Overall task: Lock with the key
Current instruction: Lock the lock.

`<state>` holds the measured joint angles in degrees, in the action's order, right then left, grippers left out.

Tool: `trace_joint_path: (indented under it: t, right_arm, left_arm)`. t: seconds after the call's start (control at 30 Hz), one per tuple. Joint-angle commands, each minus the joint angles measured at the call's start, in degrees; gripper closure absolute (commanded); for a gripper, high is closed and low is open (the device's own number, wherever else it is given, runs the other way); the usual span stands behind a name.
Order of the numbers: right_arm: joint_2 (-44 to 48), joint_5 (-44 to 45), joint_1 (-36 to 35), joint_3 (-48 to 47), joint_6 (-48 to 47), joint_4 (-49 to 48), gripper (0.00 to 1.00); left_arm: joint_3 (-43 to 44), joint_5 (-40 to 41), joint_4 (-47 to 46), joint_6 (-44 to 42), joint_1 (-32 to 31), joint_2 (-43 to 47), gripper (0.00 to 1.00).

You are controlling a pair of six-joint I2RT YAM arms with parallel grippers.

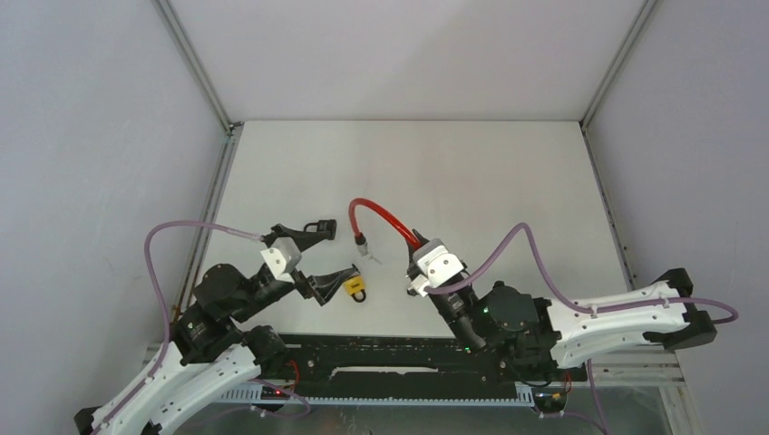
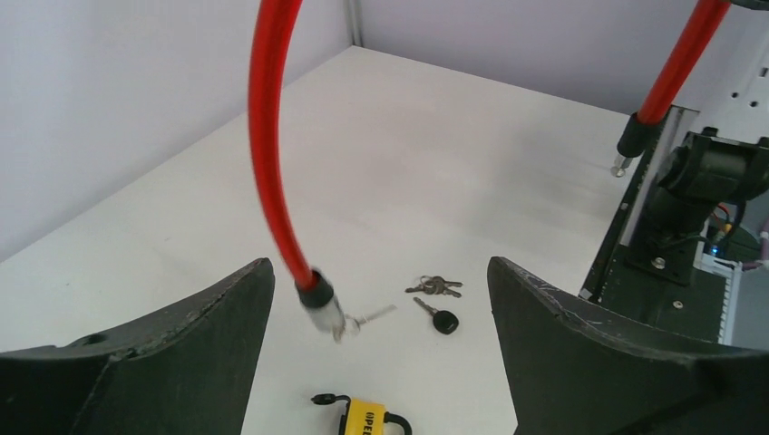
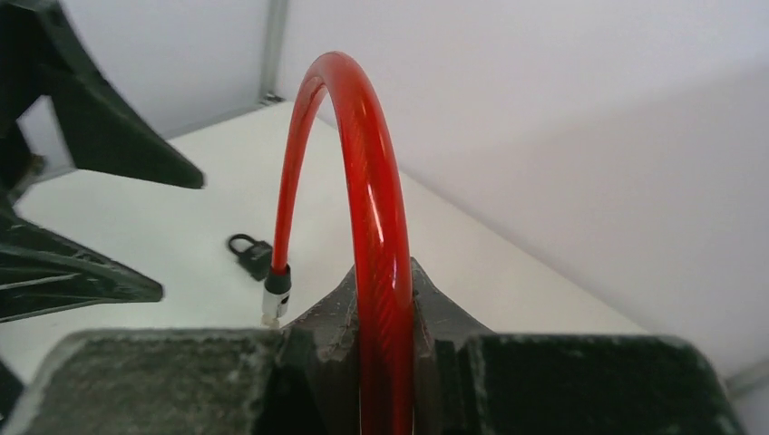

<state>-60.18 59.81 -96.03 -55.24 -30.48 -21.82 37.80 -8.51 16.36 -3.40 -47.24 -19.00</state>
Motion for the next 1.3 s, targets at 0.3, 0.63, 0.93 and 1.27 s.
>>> trace_joint_path:
  t: [0.3, 0.63, 0.93, 1.27]
  right_arm:
    - [-4.2, 14.5, -1.9, -7.3, -21.8, -28.8, 1.0]
    - [-3.5, 14.1, -5.9, -8.4, -23.6, -31.1, 1.0]
    - [2.8, 8.7, -8.4, -8.3, -5.1, -13.2, 1.0]
    - [5.3, 3.0, -10.6, -8.3, -0.6, -8.2, 1.0]
  left_arm:
    - [-10.1, 4.1, -10.7, 3.0, 0.0, 1.3, 0.12]
    - [-16.1, 4.3, -29.6, 0.3, 0.0, -7.1, 0.18]
    - [-17.1, -0.2, -40.2, -0.6, 0.0, -13.7, 0.2]
    - [-17.8, 0.3, -40.8, -1.3, 0.1, -15.5, 0.35]
